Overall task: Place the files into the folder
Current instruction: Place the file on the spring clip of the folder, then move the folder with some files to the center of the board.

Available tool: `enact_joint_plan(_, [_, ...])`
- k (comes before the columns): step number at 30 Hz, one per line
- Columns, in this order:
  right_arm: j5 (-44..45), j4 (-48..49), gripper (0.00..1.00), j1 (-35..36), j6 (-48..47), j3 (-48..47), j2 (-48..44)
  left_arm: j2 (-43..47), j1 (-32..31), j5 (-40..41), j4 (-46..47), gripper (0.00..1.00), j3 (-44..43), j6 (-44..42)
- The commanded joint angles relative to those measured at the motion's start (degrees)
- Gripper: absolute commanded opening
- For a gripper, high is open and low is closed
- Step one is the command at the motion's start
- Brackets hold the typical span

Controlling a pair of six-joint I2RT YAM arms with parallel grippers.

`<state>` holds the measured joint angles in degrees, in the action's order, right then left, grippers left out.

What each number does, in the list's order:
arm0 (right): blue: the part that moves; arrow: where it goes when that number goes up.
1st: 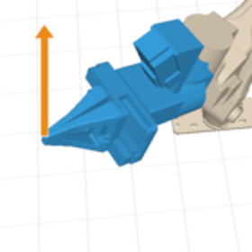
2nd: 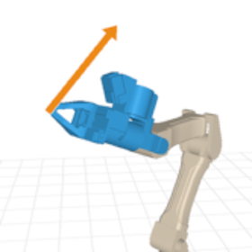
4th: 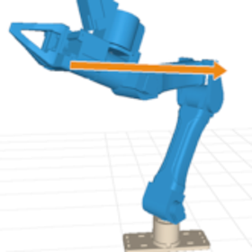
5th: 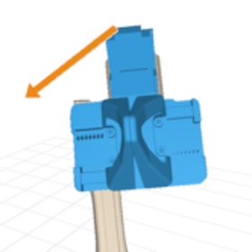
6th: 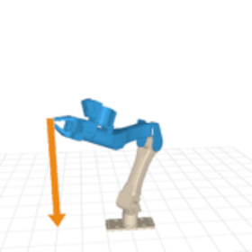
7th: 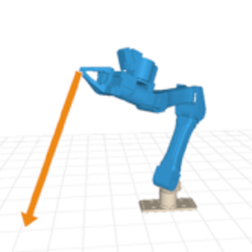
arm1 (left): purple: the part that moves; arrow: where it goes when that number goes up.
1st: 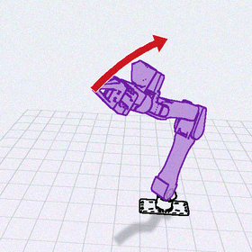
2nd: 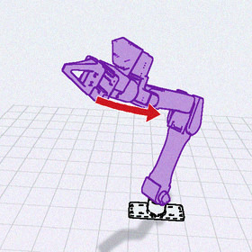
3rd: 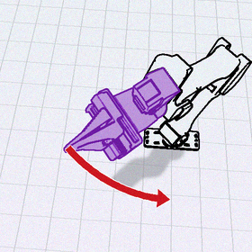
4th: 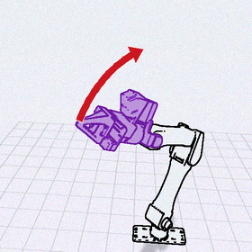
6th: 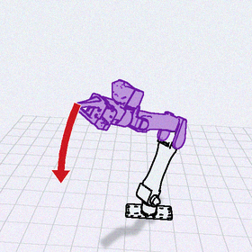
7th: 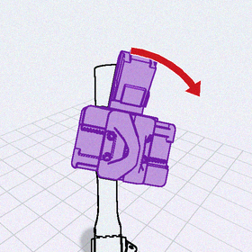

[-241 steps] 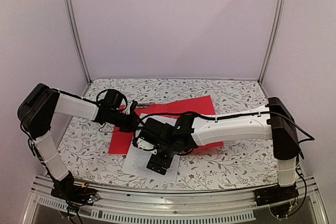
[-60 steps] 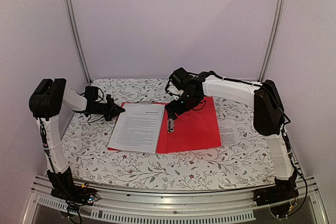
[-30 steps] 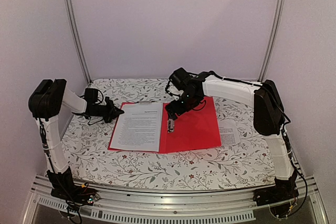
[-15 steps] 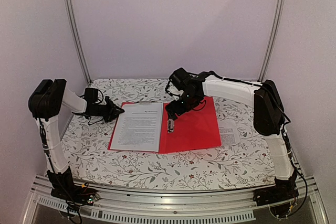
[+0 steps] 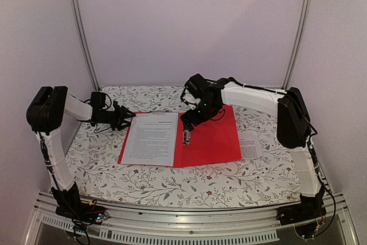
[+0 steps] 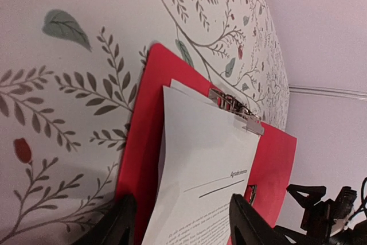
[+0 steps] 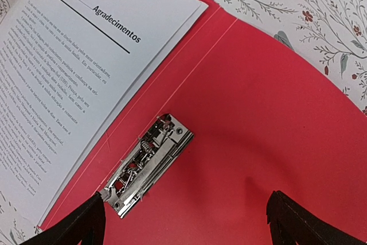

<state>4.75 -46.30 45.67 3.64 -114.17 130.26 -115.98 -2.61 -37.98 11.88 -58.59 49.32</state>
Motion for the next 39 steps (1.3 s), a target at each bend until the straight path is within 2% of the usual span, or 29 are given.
enact_joint_plan(1, [-1.2, -0.2, 0.99, -0.4, 0.2, -2.0, 1.0, 3.9, 0.0, 3.6, -6.5, 0.60, -1.8, -3.7])
enact_joint_plan(4, [-3.8, 0.8, 0.99, -0.2, -0.6, -1.9, 0.8, 6.2, 0.0, 6.2, -9.6, 0.70, -2.3, -6.3])
enact_joint_plan(9, [-9.3, 2.5, 0.98, 2.6, -5.4, -2.8, 1.0, 11.4, -0.1, 11.3, -13.9, 0.76, -1.6, -10.3])
enact_joint_plan(13, [-12.5, 2.5, 0.98, 5.5, -8.2, -6.2, 3.3, 15.8, -0.2, 16.2, -15.1, 0.85, 0.2, -11.8])
enact_joint_plan(14, [-13.2, 2.5, 0.98, 6.2, -8.4, -7.3, 3.8, 17.1, -0.3, 17.6, -15.5, 0.88, 0.5, -12.2])
enact_joint_plan(15, [-13.4, 2.5, 0.98, 6.7, -8.6, -8.4, 4.8, 18.1, -0.4, 18.9, -15.8, 0.98, 0.8, -12.8])
enact_joint_plan(16, [-13.5, 2.5, 0.98, 7.1, -8.6, -9.4, 5.6, 19.3, -0.6, 20.2, -15.9, 0.99, 1.1, -13.3])
enact_joint_plan(21, [-10.3, 3.3, 0.98, 7.6, -6.1, -12.0, 8.2, 22.0, -2.0, 23.8, -15.7, 1.00, 1.4, -15.7])
enact_joint_plan(28, [-2.5, 4.4, 0.99, 6.8, -4.3, -12.0, 8.1, 13.4, -3.0, 20.0, -13.5, 1.00, -3.6, -15.8])
enact_joint_plan(32, [-3.9, 5.1, 0.99, 4.3, -1.5, -11.4, 7.3, 7.6, -3.7, 17.0, -12.8, 1.00, -8.3, -16.4])
enact_joint_plan(39, [-6.8, 5.5, 0.99, 0.7, 2.5, -10.2, 8.1, 3.2, -4.7, 16.0, -12.9, 0.99, -12.6, -16.7])
